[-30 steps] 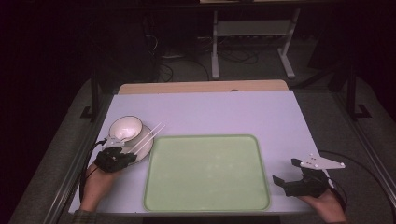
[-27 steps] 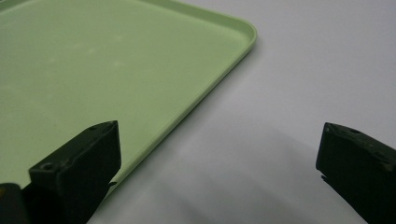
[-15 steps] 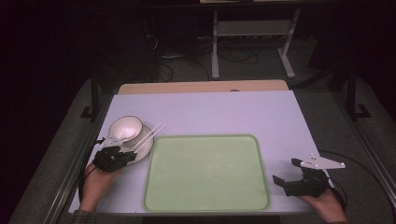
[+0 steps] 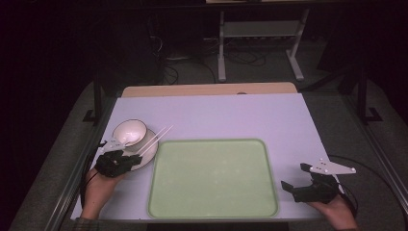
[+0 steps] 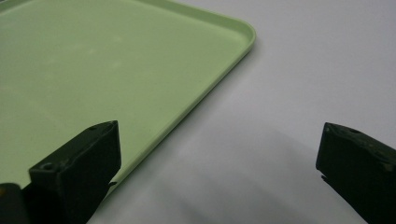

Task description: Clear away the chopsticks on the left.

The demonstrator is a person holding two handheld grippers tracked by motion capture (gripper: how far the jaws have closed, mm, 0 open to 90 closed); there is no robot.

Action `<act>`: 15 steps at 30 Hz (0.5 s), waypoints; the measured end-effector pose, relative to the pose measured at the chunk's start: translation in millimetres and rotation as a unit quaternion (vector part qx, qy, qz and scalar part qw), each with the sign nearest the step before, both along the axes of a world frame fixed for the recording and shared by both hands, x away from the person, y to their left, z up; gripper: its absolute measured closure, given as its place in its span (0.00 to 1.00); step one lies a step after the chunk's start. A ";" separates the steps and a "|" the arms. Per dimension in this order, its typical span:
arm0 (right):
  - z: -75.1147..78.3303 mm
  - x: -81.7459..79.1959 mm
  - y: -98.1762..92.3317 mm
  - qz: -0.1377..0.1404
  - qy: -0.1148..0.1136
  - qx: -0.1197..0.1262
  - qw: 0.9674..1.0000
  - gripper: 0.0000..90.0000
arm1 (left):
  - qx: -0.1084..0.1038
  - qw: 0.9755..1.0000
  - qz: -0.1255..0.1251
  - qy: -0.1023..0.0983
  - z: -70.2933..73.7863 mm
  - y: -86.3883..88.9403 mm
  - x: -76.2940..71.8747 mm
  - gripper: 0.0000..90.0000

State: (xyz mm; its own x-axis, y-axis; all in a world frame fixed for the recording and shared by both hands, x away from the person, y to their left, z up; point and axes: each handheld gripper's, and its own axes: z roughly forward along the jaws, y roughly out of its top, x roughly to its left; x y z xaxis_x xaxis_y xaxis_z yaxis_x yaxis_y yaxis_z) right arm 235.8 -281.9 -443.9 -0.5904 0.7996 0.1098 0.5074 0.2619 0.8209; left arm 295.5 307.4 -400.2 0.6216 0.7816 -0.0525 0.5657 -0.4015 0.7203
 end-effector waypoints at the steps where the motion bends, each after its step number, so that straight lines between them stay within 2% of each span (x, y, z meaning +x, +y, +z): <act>1: 0.1 0.0 0.1 0.000 0.000 0.000 1.000 0.00 | -0.002 1.000 -0.002 -0.001 1.0 -1.2 -0.5 0.93; 15: 0.4 0.3 -0.1 0.000 -0.002 0.001 1.000 0.00 | -0.019 1.000 -0.025 -0.002 9.7 -23.5 -4.2 0.93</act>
State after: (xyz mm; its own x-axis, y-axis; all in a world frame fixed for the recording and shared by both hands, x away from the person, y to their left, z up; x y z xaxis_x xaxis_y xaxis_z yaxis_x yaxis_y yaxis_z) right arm 236.1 -281.9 -443.5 -0.5914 0.7990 0.1088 0.5038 0.2608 0.8235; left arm 291.3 283.9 -390.5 0.6604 0.7467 -0.0793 0.5432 -0.4021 0.7371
